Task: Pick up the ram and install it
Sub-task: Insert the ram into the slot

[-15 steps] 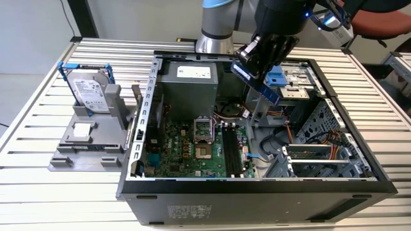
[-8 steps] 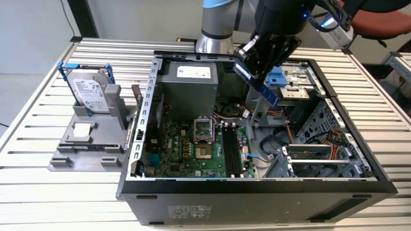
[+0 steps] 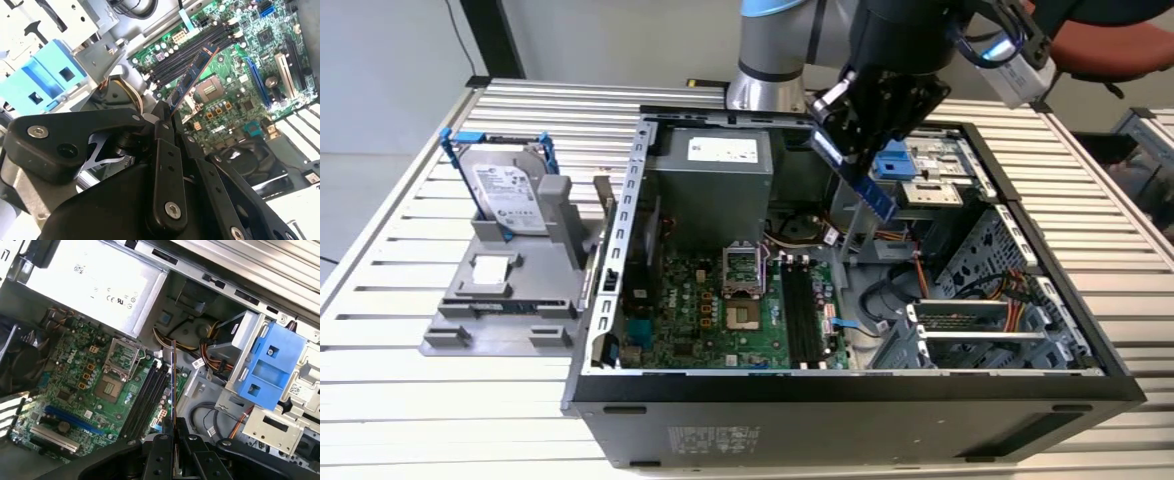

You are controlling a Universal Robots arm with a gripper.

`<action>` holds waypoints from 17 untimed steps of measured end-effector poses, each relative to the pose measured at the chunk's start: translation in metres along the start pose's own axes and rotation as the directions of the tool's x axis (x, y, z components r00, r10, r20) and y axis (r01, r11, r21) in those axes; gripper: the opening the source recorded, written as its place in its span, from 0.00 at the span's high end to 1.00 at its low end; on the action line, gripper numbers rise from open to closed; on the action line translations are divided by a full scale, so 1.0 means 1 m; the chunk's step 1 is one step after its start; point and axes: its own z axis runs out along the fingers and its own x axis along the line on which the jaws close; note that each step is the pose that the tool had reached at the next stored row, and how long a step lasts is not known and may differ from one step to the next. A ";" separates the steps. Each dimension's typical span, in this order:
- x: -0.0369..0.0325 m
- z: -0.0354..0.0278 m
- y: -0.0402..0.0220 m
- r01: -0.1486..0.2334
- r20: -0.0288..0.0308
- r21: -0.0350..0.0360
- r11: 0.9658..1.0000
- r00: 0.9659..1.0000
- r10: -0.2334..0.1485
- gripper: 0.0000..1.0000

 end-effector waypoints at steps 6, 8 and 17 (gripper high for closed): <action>0.0001 0.0000 0.0000 -0.089 0.003 0.001 0.996 0.996 0.089 1.00; 0.0001 0.0000 0.0000 -0.117 0.005 0.002 0.993 0.993 0.117 1.00; 0.0000 0.0006 0.0000 -0.149 0.006 0.002 0.989 0.989 0.149 1.00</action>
